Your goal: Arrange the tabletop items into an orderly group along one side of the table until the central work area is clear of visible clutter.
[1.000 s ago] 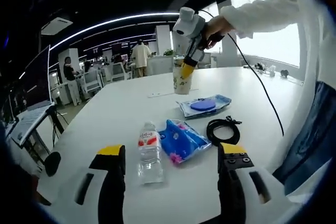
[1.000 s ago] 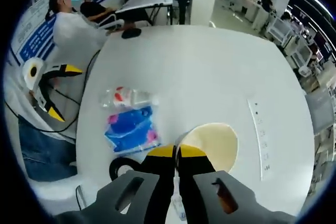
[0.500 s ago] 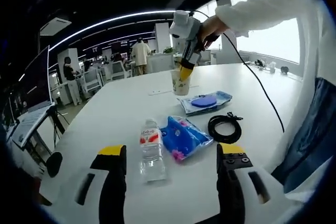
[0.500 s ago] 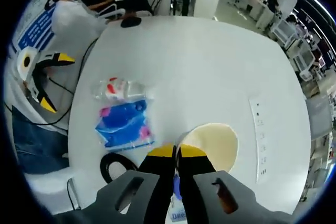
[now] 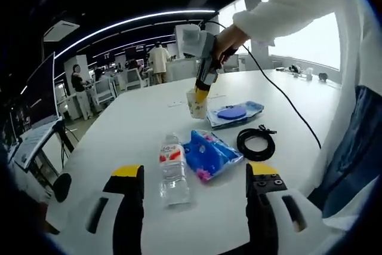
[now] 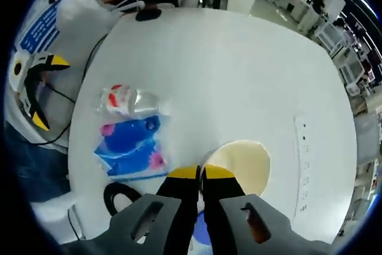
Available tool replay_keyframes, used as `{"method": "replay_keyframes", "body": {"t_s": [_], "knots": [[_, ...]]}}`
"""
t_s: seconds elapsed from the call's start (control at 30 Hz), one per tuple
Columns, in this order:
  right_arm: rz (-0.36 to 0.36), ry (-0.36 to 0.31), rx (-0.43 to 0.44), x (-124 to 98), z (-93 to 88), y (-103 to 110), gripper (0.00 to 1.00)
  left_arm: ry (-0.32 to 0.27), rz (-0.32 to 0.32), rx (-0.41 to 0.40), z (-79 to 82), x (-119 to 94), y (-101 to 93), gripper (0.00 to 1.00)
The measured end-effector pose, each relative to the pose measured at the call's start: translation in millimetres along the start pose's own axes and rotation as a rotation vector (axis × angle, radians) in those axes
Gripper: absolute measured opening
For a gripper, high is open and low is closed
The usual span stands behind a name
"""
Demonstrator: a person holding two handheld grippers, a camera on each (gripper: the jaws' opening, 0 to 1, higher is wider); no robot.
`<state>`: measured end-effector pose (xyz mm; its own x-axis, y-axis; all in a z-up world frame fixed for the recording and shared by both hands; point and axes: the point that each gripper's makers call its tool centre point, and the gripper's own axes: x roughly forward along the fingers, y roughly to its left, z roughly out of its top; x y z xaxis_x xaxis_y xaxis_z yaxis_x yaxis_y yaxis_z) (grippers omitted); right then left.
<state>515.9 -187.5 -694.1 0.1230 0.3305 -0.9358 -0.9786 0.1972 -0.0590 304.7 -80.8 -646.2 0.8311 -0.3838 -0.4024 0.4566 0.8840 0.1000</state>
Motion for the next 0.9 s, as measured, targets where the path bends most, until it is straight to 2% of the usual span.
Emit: {"method": "replay_keyframes", "body": {"t_s": [0.07, 0.1, 0.23, 0.43, 0.6, 0.9], "knots": [[0.000, -0.004, -0.060, 4, 0.9, 0, 0.00, 0.005, 0.006, 0.003, -1.1, 0, 1.0, 0.71], [0.007, -0.008, -0.061, 6, 1.1, 1, 0.00, 0.006, 0.006, 0.000, -1.4, 0, 1.1, 0.71], [0.031, -0.016, 0.006, 11, -0.9, 1, 0.00, 0.014, 0.004, 0.005, -3.1, 1, 0.0, 0.71], [0.013, -0.021, -0.011, 16, -3.6, 0, 0.00, 0.028, -0.006, 0.022, -5.1, 2, -3.6, 0.71], [0.022, -0.022, 0.010, 20, -5.5, 2, 0.00, 0.035, -0.020, 0.023, -6.8, 4, -6.5, 0.70], [0.029, -0.004, -0.018, 26, -8.5, 5, 0.00, 0.043, -0.026, 0.029, -8.5, 5, -8.2, 0.71]]}}
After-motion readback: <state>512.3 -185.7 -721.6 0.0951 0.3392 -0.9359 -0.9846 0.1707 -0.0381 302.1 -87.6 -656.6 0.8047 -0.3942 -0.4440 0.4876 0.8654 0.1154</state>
